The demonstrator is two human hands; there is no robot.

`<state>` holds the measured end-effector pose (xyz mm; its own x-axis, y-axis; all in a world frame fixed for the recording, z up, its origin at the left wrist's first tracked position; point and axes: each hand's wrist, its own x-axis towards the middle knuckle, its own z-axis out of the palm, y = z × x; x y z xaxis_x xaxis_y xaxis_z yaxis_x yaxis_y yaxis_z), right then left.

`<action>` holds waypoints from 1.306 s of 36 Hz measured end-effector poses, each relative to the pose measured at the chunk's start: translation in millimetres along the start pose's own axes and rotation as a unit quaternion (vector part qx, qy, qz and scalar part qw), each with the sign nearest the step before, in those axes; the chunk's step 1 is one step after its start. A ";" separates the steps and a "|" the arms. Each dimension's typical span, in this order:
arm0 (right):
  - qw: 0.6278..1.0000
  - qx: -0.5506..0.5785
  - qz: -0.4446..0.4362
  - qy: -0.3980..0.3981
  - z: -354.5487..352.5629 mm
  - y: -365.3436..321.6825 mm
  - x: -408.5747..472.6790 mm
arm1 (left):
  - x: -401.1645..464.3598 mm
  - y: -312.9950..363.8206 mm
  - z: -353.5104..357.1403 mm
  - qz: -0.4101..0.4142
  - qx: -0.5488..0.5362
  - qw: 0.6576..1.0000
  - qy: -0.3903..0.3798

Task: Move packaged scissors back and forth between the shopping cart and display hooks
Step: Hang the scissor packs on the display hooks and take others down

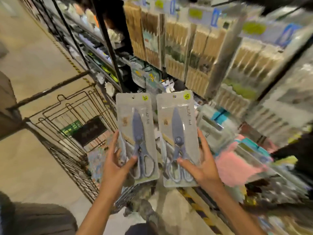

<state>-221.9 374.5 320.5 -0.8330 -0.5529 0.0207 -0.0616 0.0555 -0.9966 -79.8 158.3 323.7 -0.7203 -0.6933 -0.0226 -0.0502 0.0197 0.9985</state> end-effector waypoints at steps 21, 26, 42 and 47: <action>0.934 -0.054 -0.008 0.352 -120.5 -48.7 -278.7 | -140.2 43.3 139.0 0.081 -0.001 0.943 -0.323; 0.899 -0.091 0.006 0.427 -130.0 -56.0 -350.4 | -185.6 53.1 168.4 0.088 -0.022 0.918 -0.386; 0.847 -0.112 -0.048 0.518 -242.9 -89.6 -529.2 | -366.5 112.6 281.8 0.128 -0.089 0.869 -0.470; 0.851 -0.107 -0.067 0.510 -291.1 -97.3 -588.0 | -435.4 122.7 321.2 0.112 -0.096 0.872 -0.466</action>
<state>113.8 936.2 428.7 -0.8472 0.4375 0.3014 -0.2017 0.2600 -0.9443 5.4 694.0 440.3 -0.9510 0.2016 0.2344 0.2172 -0.1039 0.9706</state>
